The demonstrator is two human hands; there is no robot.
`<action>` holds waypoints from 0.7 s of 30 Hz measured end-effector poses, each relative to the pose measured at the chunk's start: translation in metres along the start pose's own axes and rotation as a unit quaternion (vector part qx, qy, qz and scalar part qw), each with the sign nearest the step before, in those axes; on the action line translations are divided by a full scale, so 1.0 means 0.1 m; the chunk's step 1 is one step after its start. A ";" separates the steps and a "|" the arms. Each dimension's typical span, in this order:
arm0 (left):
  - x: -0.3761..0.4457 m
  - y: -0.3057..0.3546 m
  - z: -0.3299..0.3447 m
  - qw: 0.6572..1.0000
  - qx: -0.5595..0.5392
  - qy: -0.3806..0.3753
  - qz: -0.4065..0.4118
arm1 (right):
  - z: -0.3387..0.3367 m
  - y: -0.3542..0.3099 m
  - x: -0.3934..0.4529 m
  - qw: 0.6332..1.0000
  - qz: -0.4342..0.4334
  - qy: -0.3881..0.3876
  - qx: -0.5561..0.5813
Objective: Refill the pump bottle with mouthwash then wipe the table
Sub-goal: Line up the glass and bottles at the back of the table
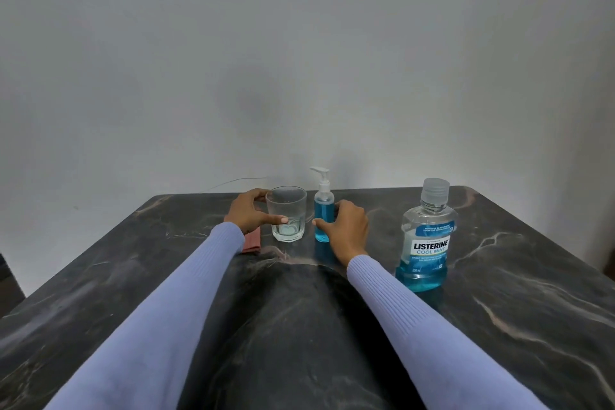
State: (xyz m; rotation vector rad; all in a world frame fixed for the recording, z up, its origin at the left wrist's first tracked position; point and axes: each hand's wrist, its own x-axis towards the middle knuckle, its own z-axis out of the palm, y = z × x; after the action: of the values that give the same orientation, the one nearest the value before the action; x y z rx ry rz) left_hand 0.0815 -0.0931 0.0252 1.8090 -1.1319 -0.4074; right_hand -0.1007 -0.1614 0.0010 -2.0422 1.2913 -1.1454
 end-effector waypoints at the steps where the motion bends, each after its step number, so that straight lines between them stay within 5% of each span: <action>1: 0.02 0.00 0.00 1.000 0.001 -0.003 0.001 | 0.02 0.00 0.02 1.000 0.002 0.000 -0.001; 11: -0.02 -0.04 0.03 1.000 -0.018 -0.001 -0.024 | 0.11 -0.03 0.07 1.000 0.025 0.014 -0.013; 21: -0.87 0.12 0.19 0.982 -0.158 0.093 -0.051 | 0.10 -0.10 -0.09 0.997 0.078 -0.007 0.002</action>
State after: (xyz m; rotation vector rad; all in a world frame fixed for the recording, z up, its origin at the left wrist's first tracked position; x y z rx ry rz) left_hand 0.0176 -0.0326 0.0095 1.5913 -0.7980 -0.4413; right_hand -0.0886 -0.1496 -0.0006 -1.9065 1.4130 -1.0601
